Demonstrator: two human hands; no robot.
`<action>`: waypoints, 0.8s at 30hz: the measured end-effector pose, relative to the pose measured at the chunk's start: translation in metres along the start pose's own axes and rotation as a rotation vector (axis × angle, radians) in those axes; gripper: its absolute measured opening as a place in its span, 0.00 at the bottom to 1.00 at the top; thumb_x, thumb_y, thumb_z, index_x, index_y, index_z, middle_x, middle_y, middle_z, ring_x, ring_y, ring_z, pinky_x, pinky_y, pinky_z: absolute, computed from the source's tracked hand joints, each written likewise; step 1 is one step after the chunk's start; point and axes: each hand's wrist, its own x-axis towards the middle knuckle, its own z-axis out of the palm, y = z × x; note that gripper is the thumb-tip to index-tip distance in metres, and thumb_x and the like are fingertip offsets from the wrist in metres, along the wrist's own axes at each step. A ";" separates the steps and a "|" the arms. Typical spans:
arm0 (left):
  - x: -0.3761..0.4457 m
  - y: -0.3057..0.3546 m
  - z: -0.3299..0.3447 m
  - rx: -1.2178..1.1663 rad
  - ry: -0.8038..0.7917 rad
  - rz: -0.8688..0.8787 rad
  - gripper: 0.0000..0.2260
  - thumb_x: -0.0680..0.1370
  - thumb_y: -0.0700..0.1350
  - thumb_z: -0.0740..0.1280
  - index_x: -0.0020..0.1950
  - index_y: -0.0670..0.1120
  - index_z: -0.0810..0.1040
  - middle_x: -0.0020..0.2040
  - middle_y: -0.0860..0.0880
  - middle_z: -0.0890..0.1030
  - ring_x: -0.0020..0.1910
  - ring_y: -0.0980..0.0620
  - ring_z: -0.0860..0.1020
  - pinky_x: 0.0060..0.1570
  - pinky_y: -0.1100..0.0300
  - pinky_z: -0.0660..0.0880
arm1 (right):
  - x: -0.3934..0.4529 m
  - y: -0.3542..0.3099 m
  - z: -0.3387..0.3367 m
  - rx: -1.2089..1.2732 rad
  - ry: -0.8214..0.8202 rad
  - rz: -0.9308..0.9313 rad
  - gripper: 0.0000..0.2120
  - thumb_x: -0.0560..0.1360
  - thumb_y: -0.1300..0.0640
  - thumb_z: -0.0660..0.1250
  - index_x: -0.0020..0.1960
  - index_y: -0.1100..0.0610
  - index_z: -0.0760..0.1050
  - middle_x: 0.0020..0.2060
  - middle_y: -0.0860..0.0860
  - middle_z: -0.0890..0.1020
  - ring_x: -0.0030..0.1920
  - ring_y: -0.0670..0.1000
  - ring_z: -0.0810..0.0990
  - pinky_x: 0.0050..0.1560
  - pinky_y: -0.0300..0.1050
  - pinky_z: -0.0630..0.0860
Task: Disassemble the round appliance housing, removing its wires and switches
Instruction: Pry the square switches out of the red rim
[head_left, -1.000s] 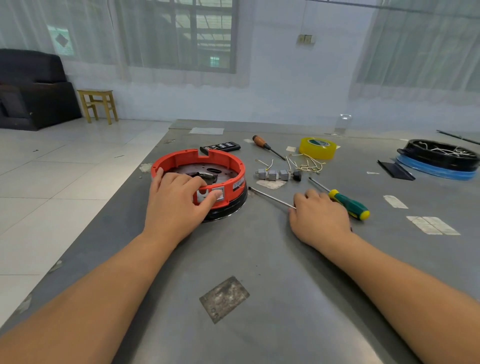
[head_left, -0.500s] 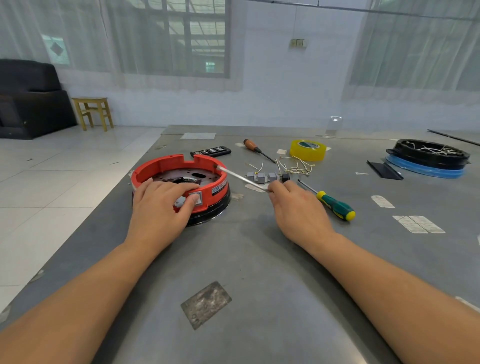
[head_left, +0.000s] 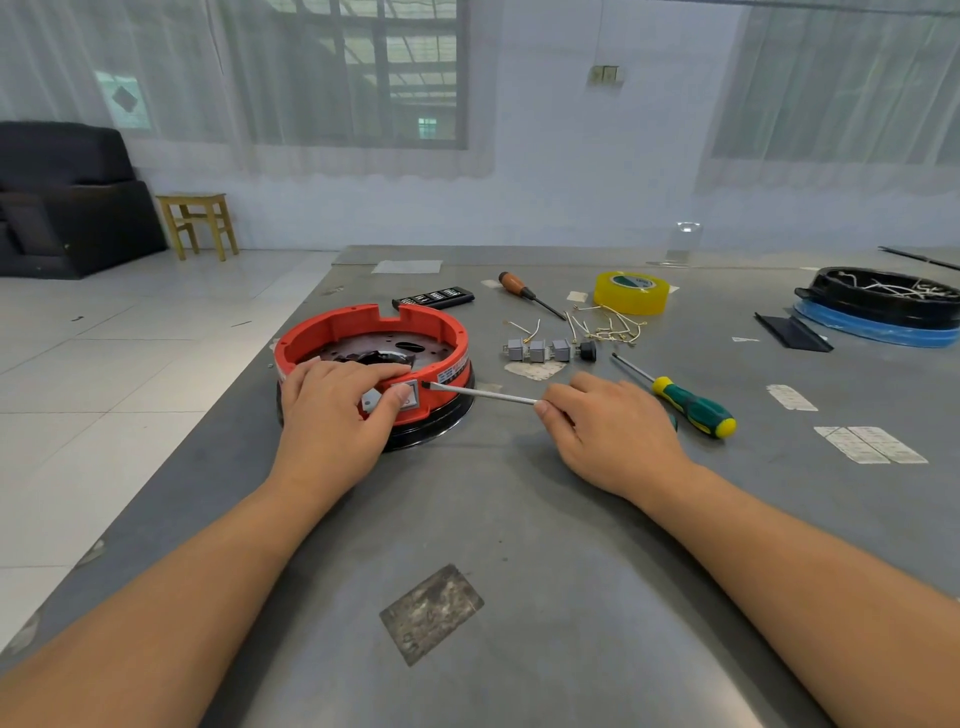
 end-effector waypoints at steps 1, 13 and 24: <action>0.000 0.000 0.000 -0.004 0.001 -0.003 0.19 0.80 0.59 0.62 0.65 0.54 0.84 0.57 0.51 0.86 0.64 0.46 0.77 0.73 0.45 0.60 | 0.000 0.001 0.000 -0.002 -0.007 -0.002 0.17 0.84 0.42 0.52 0.50 0.47 0.77 0.38 0.44 0.71 0.41 0.51 0.75 0.39 0.46 0.64; 0.004 0.004 -0.001 -0.031 -0.020 -0.024 0.11 0.84 0.52 0.67 0.65 0.56 0.84 0.58 0.54 0.84 0.67 0.48 0.73 0.72 0.50 0.55 | 0.016 0.000 0.013 -0.102 0.001 -0.072 0.23 0.83 0.39 0.46 0.49 0.49 0.75 0.42 0.47 0.77 0.44 0.52 0.78 0.44 0.49 0.70; 0.004 0.001 -0.003 -0.030 -0.073 0.013 0.10 0.85 0.51 0.65 0.65 0.56 0.81 0.57 0.58 0.78 0.66 0.49 0.69 0.70 0.54 0.52 | 0.054 -0.008 0.033 -0.084 0.160 0.000 0.35 0.76 0.23 0.41 0.38 0.51 0.70 0.40 0.49 0.73 0.44 0.54 0.74 0.51 0.52 0.70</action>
